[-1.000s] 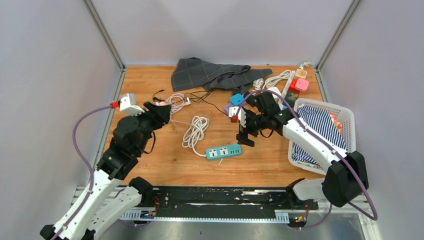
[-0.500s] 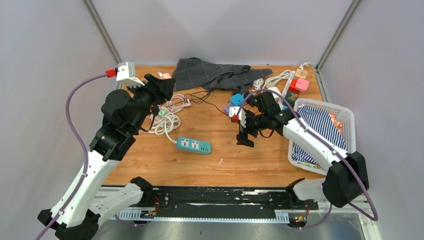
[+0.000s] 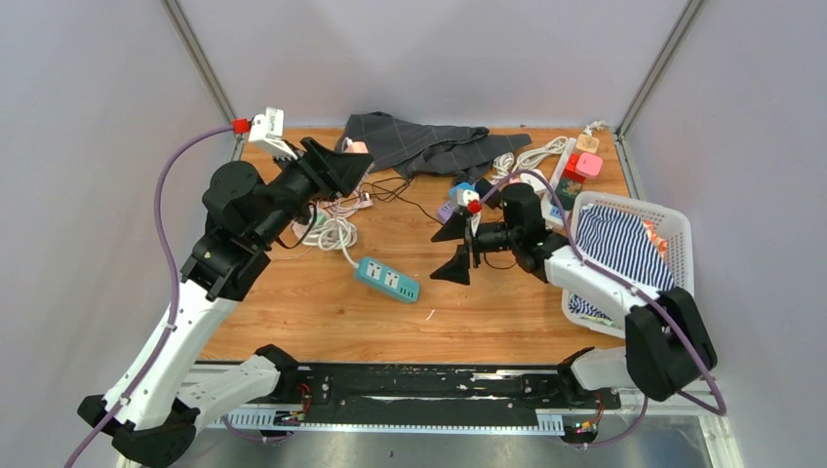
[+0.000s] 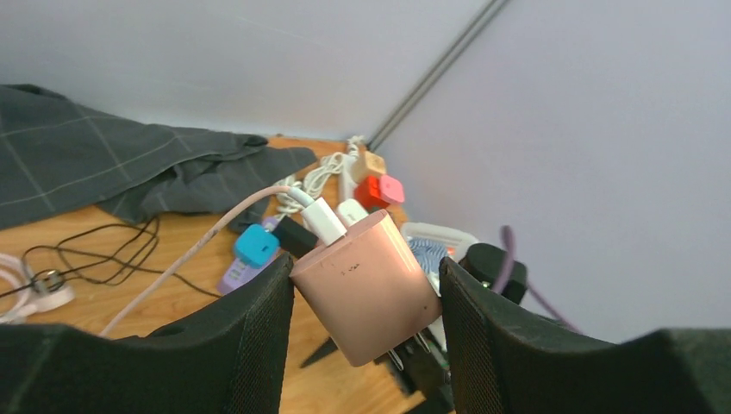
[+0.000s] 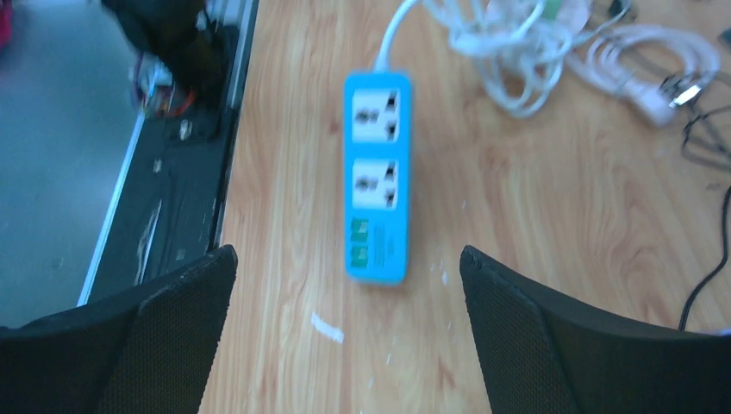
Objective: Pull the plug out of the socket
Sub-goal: Place the plug at the center of the board.
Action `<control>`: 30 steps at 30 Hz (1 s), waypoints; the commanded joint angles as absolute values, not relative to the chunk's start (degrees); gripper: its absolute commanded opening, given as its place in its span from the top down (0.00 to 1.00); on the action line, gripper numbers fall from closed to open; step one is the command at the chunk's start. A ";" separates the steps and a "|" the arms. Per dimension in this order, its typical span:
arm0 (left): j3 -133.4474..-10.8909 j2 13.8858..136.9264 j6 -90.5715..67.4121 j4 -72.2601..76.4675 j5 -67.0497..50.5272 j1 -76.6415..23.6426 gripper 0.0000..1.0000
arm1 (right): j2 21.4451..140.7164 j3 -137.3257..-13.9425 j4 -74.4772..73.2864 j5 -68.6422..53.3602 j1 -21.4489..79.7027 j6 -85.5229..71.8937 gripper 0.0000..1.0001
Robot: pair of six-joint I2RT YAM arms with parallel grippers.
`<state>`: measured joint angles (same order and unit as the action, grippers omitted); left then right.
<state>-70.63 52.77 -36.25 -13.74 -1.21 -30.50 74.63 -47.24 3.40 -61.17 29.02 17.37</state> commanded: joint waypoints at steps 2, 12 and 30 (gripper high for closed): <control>-75.87 52.76 -39.67 -8.66 -8.17 -30.71 1.00 | 84.31 -47.58 55.39 -63.32 31.70 -12.09 0.00; -74.15 50.79 -42.53 -8.87 -10.13 -30.76 1.00 | 107.99 -69.11 63.85 -58.68 41.26 -28.70 0.05; -69.43 46.91 -45.20 -7.49 -9.60 -30.76 1.00 | 110.89 -78.86 31.22 -55.84 45.36 -11.78 0.38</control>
<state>-69.32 49.39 -44.31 -11.22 -8.34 -30.52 110.17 -74.85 40.38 -58.35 44.77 -17.10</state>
